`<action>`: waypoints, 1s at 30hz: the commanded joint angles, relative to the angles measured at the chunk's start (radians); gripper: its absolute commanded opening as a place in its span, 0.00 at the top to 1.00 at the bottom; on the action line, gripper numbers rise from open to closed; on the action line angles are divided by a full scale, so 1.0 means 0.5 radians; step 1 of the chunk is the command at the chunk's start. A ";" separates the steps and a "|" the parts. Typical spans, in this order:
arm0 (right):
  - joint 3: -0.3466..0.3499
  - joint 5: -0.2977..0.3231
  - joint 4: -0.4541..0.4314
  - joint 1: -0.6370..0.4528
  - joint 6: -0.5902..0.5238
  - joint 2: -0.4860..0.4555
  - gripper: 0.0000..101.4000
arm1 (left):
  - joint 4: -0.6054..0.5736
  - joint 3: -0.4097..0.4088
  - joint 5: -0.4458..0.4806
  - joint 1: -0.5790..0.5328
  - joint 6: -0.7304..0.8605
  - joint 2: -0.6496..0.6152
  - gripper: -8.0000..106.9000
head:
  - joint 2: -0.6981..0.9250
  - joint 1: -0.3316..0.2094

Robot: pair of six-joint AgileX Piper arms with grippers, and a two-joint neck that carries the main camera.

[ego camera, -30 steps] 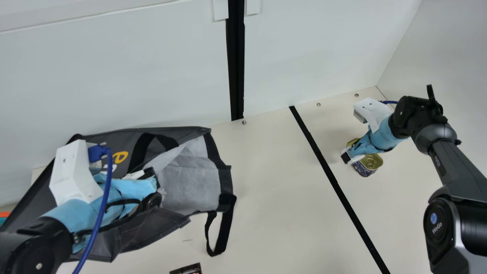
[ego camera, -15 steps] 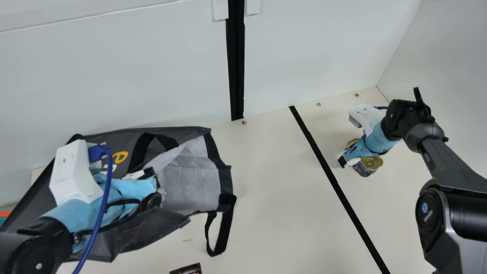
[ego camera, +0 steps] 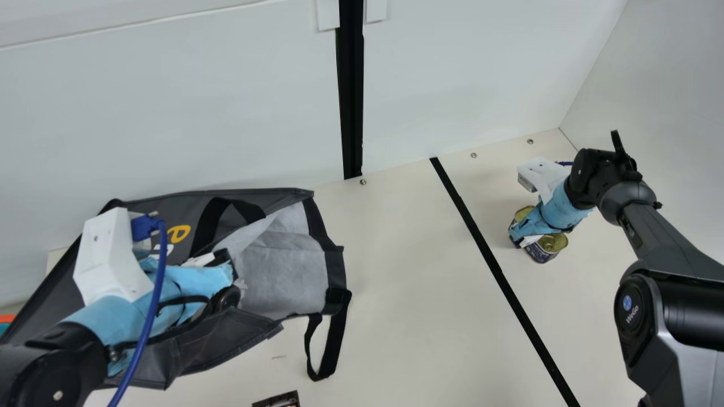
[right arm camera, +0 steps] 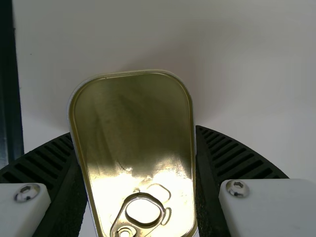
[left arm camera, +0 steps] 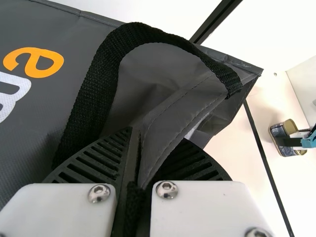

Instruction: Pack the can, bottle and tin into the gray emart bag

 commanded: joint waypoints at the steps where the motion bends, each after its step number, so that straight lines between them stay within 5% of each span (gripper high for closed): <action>1: -0.004 -0.002 0.005 0.001 -0.011 -0.015 1.00 | 0.000 0.000 0.000 0.000 0.000 0.000 0.84 | -0.002 -0.045; 30: 0.164 -0.010 0.091 0.121 -0.125 -0.363 1.00 | 0.000 0.000 0.000 0.000 0.000 0.000 0.84 | -0.002 -0.045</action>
